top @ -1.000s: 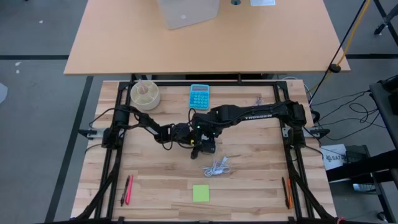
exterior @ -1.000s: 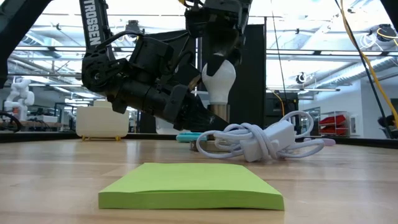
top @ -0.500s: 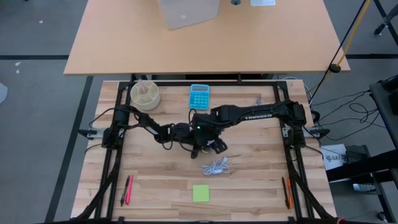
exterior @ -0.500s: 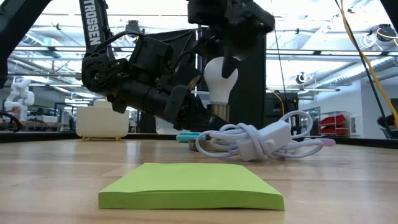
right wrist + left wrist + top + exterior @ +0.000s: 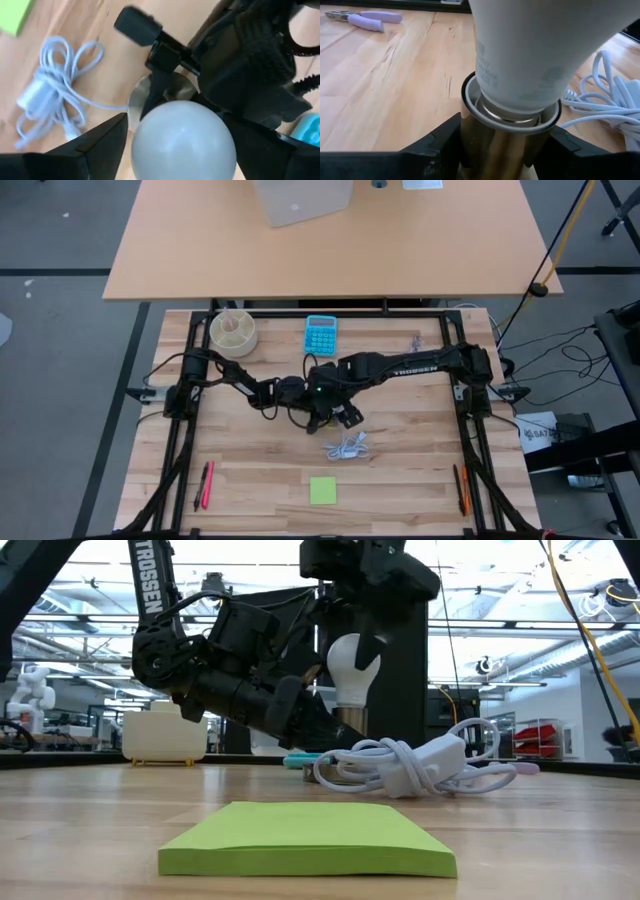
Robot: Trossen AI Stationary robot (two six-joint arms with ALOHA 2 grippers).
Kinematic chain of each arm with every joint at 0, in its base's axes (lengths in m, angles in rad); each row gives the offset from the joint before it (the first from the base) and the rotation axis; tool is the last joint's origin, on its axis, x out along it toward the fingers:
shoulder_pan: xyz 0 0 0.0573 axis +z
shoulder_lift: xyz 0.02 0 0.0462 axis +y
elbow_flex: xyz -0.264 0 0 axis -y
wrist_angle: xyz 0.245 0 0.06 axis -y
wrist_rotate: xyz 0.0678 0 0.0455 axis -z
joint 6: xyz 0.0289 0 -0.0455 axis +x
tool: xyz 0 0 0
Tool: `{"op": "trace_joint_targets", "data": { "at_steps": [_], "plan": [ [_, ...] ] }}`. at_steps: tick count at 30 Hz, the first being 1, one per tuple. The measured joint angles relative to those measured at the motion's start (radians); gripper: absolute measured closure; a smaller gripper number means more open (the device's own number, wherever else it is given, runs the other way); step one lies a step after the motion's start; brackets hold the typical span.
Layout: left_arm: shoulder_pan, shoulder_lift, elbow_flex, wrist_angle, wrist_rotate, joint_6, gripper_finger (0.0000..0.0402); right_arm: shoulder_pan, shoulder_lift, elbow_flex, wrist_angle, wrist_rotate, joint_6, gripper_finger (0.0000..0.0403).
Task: Screw lightbulb
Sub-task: Remove the lightbulb from the lamp
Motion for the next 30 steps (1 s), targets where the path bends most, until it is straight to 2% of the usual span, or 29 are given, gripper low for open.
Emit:
{"op": "trace_joint_targets", "data": {
  "at_steps": [5,11,19,30],
  "plan": [
    [-0.001,0.000,0.001,0.000,0.002,0.011,0.0204,0.019,-0.003,0.000,0.013,0.001,0.184,0.0068],
    [-0.002,0.000,0.002,0.000,0.006,0.014,0.0204,0.024,-0.008,0.000,0.040,0.000,0.395,0.0069],
    [-0.004,0.000,0.003,-0.004,0.002,0.017,0.0205,0.022,-0.014,0.005,0.061,0.104,0.640,0.0069],
    [-0.004,0.000,0.003,-0.003,0.001,0.013,0.0205,0.023,-0.013,0.005,-0.041,0.064,0.964,0.0069]
  ]
}}
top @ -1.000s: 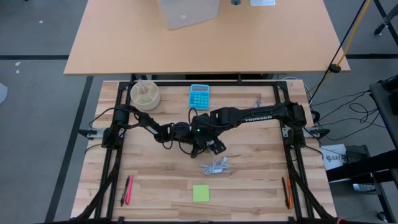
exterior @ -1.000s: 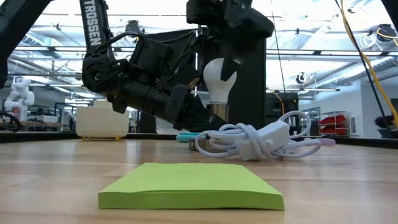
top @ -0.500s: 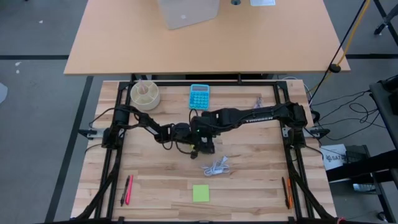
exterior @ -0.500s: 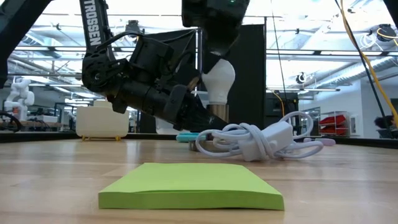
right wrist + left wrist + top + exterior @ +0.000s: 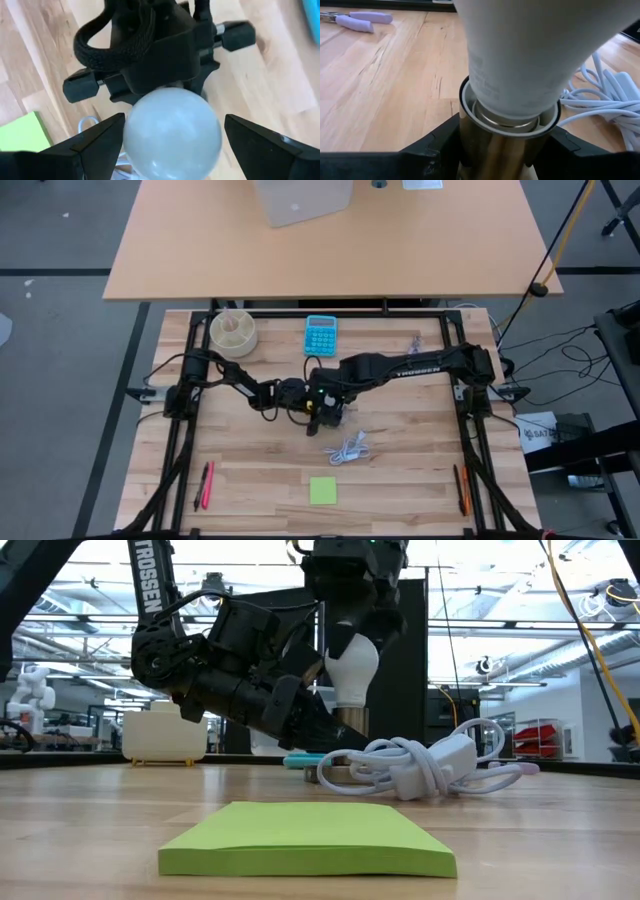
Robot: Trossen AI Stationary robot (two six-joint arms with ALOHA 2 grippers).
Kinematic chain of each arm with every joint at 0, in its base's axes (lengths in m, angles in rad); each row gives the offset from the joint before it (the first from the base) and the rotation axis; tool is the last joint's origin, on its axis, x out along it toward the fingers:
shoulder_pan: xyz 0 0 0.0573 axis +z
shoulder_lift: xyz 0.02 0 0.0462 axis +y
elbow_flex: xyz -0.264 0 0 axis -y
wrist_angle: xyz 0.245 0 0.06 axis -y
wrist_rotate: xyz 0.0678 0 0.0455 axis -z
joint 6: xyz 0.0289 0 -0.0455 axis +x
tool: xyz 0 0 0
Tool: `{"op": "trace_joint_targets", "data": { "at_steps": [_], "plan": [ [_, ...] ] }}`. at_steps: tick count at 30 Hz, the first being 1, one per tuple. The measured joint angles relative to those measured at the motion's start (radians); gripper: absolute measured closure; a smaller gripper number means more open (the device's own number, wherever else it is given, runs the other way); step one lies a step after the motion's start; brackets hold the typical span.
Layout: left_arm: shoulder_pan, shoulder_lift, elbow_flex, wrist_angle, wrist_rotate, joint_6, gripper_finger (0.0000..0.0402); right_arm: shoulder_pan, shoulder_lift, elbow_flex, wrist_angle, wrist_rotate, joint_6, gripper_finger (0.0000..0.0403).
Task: Screw lightbulb
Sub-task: Remove the lightbulb from the lamp
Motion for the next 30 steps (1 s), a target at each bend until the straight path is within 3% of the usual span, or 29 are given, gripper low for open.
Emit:
{"op": "trace_joint_targets", "data": {
  "at_steps": [9,14,20,30],
  "plan": [
    [0.000,0.000,0.000,0.002,-0.006,-0.003,0.0205,-0.020,0.015,-0.001,0.003,-0.006,0.083,0.0070],
    [0.001,0.000,0.000,0.003,-0.012,-0.011,0.0205,-0.027,0.015,-0.001,0.001,-0.012,0.025,0.0099],
    [0.001,0.000,0.000,0.002,-0.012,-0.011,0.0205,-0.027,0.015,-0.001,0.001,-0.031,-0.117,0.0142],
    [0.002,0.000,-0.001,0.002,-0.012,-0.008,0.0205,-0.026,0.015,-0.002,0.011,-0.044,-0.578,0.0138]
  ]
}}
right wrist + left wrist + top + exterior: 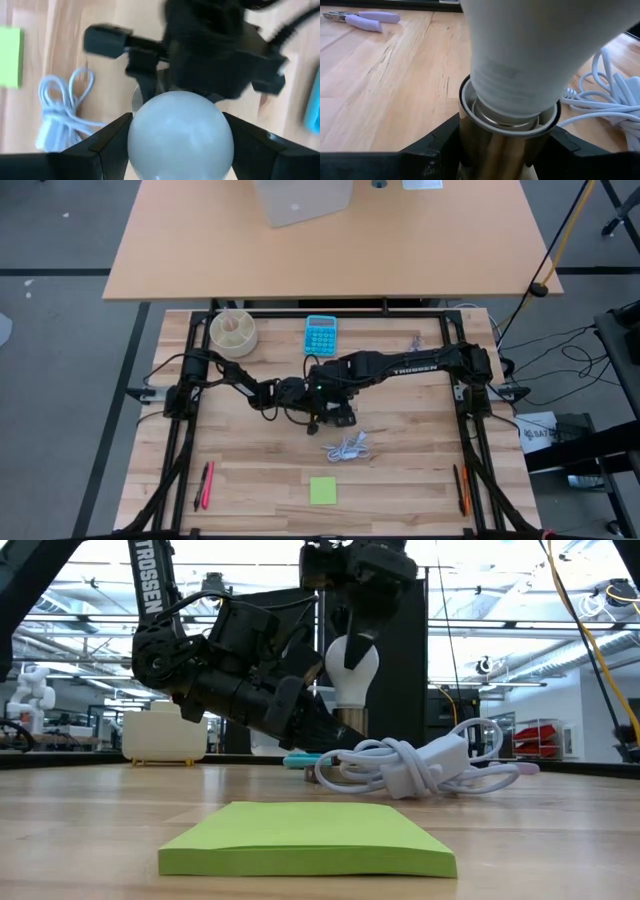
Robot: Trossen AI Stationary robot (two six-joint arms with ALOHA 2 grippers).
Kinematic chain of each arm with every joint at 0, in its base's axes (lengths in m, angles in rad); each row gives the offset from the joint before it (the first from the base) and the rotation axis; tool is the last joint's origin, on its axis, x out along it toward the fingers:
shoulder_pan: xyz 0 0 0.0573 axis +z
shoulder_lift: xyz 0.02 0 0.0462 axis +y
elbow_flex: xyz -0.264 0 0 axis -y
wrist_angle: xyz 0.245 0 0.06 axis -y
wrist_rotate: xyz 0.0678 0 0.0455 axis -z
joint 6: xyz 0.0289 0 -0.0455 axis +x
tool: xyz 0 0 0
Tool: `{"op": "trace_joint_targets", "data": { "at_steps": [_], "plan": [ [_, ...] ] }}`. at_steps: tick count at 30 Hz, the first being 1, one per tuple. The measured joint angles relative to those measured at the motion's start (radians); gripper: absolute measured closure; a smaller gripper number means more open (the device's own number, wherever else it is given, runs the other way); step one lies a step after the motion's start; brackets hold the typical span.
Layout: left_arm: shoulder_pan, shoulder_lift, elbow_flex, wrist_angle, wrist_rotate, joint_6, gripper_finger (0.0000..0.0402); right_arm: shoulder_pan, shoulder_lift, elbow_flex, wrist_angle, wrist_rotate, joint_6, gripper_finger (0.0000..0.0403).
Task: Screw lightbulb
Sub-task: Remove the lightbulb from the lamp
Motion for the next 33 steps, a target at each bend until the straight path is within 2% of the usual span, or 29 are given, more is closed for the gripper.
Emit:
{"op": "trace_joint_targets", "data": {
  "at_steps": [10,14,18,23,33],
  "plan": [
    [0.000,0.000,-0.002,0.000,0.000,0.014,0.0204,0.001,0.001,-0.003,0.023,-0.015,-0.490,0.0133],
    [0.000,0.000,-0.002,0.000,0.001,0.012,0.0204,0.002,0.001,-0.003,0.027,0.001,-0.546,0.0125],
    [0.002,0.000,-0.003,0.000,0.007,-0.005,0.0204,0.005,0.002,-0.004,0.032,0.017,-0.444,0.0098],
    [0.006,0.000,-0.002,0.000,0.012,-0.002,0.0204,0.022,0.002,-0.004,0.042,0.022,-0.241,0.0061],
    [0.006,0.000,0.002,-0.003,0.016,0.014,0.0204,0.021,0.002,0.002,0.073,0.061,0.076,0.0054]
  ]
}}
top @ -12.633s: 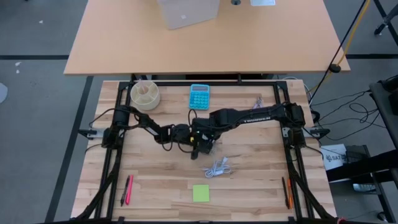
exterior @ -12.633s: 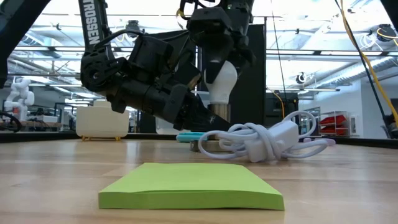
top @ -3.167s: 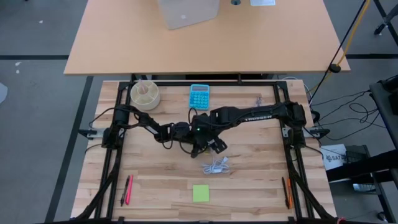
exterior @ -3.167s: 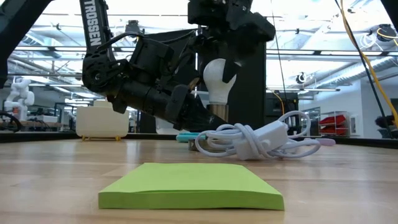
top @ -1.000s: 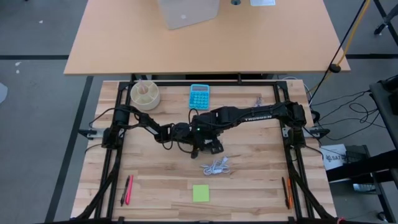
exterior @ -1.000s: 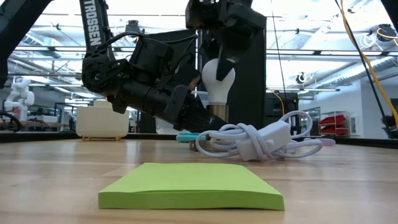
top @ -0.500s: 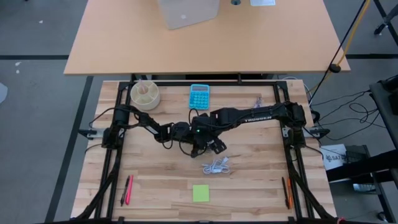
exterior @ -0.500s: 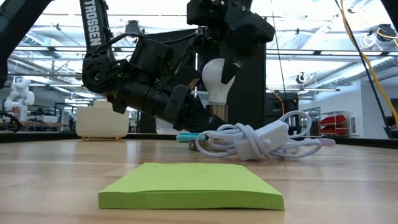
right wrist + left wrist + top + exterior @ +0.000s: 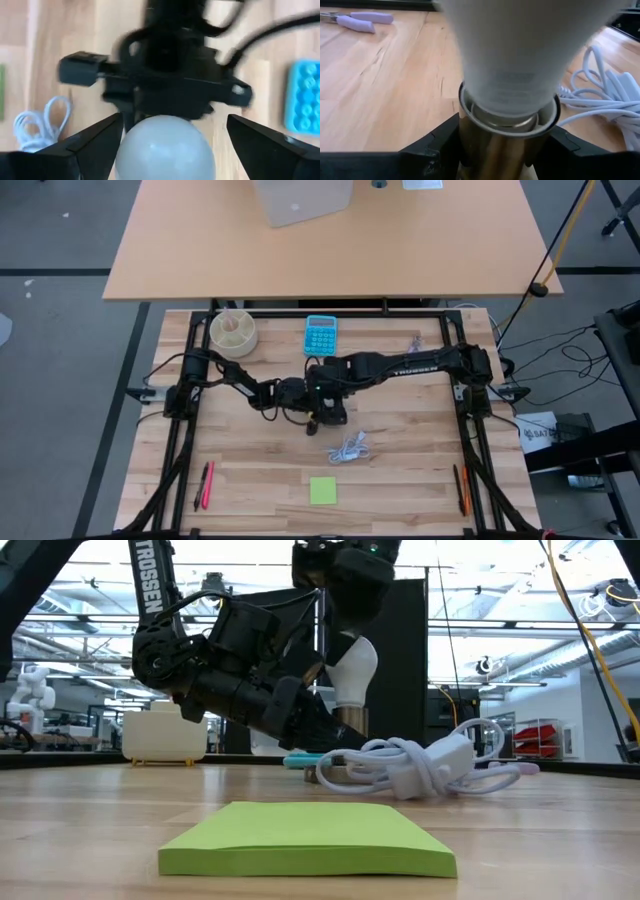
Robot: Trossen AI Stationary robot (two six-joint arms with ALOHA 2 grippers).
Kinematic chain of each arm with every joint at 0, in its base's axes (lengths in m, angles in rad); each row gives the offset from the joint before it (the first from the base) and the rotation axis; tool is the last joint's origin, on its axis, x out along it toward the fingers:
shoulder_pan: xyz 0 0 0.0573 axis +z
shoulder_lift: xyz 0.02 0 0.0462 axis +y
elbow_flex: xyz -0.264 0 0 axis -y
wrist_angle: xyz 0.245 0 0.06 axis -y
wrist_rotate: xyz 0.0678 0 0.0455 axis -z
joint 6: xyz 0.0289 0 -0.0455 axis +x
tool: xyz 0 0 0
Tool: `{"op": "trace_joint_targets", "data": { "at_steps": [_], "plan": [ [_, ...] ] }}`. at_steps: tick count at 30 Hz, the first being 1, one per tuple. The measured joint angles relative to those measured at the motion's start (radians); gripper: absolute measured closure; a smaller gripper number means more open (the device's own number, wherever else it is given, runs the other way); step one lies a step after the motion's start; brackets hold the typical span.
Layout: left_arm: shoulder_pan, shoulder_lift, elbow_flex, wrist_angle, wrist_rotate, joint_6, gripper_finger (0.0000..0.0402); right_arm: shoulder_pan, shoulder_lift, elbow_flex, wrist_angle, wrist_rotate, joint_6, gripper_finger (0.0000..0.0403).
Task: Screw lightbulb
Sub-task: Remove the lightbulb from the lamp
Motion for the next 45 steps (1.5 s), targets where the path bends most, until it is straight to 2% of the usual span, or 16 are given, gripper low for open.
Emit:
{"op": "trace_joint_targets", "data": {
  "at_steps": [5,11,16,21,26,31,40,45],
  "plan": [
    [-0.001,0.000,0.000,0.000,0.002,-0.001,0.0204,0.003,-0.001,0.000,-0.010,0.061,0.142,0.0054],
    [-0.005,0.000,-0.001,0.001,0.000,-0.002,0.0204,0.003,-0.001,0.000,-0.033,-0.014,0.346,0.0054],
    [-0.005,0.000,-0.001,0.001,0.000,-0.005,0.0204,0.005,-0.001,-0.001,-0.063,-0.021,0.540,0.0055],
    [-0.005,0.000,-0.001,0.001,-0.001,-0.006,0.0204,0.005,-0.001,-0.001,-0.082,-0.021,0.609,0.0055],
    [-0.005,0.000,-0.002,0.002,-0.002,-0.007,0.0204,0.000,-0.001,-0.001,-0.082,-0.020,0.585,0.0055],
    [-0.005,0.000,-0.002,0.003,-0.007,-0.008,0.0204,-0.010,-0.001,-0.001,-0.085,-0.023,0.446,0.0073],
    [-0.004,0.000,-0.002,0.003,-0.012,-0.009,0.0204,-0.023,-0.001,-0.001,-0.081,-0.035,0.209,0.0137],
    [-0.004,0.000,-0.002,0.003,-0.012,-0.009,0.0204,-0.024,-0.001,-0.002,-0.076,-0.037,0.041,0.0136]
  ]
}}
